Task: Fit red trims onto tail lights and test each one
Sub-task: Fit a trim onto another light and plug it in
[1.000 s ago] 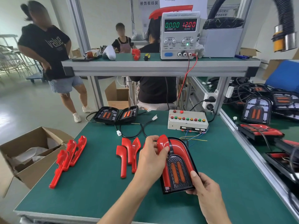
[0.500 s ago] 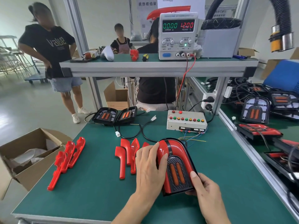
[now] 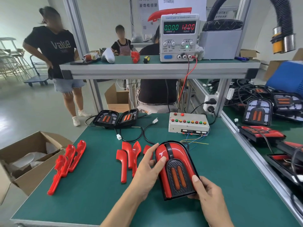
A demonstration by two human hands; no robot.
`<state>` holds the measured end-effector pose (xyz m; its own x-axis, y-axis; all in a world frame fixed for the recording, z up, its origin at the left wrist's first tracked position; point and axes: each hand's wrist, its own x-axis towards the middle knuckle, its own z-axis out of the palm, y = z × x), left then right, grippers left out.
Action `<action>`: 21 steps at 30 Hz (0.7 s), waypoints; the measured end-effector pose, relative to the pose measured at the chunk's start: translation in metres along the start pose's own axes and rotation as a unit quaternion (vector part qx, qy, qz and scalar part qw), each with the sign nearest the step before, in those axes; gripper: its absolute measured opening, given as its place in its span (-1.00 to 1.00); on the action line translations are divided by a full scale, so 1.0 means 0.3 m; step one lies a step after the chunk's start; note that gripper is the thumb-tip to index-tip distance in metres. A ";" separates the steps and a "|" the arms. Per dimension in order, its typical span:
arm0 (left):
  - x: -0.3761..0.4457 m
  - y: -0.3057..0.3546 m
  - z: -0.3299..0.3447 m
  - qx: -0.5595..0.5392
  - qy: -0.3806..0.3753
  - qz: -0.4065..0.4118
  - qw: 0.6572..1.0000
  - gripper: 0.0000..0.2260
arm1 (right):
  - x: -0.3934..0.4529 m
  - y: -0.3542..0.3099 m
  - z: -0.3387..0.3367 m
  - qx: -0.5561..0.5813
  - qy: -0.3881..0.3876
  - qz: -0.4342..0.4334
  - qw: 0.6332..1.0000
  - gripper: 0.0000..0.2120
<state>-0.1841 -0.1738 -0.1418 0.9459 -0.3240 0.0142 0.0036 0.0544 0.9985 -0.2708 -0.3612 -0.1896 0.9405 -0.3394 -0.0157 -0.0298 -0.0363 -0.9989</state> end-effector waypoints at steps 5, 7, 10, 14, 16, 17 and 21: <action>0.001 0.017 -0.007 0.018 -0.013 0.013 1.000 -0.53 | -0.004 -0.008 -0.001 0.000 -0.010 -0.008 1.000 -0.67; 0.006 0.015 -0.009 -0.003 -0.014 0.009 1.000 -0.50 | -0.006 -0.011 0.000 0.004 -0.009 -0.008 1.000 -0.66; 0.010 -0.005 -0.006 -0.039 -0.010 0.017 0.999 -0.50 | -0.015 -0.030 0.003 0.015 -0.005 -0.005 1.000 -0.56; 0.019 -0.028 0.020 -0.089 0.058 0.043 0.993 -0.50 | -0.024 -0.057 0.009 0.023 0.013 -0.006 1.000 -0.33; 0.025 -0.030 0.035 -0.105 0.098 0.059 0.988 -0.51 | -0.022 -0.053 0.017 0.001 0.000 -0.001 1.000 -0.24; 0.027 -0.031 0.044 -0.108 0.113 0.067 0.985 -0.49 | -0.023 -0.052 0.023 -0.011 -0.009 0.003 1.000 -0.18; 0.016 -0.049 0.092 -0.082 0.131 0.107 0.982 -0.54 | -0.039 -0.073 0.073 0.043 -0.022 0.019 0.999 -0.03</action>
<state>-0.1887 -0.2024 -0.1551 0.9817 -0.0366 0.1868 -0.1718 0.2528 0.9521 -0.2738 -0.3359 -0.1685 0.9534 -0.2968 -0.0534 -0.0380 0.0574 -0.9976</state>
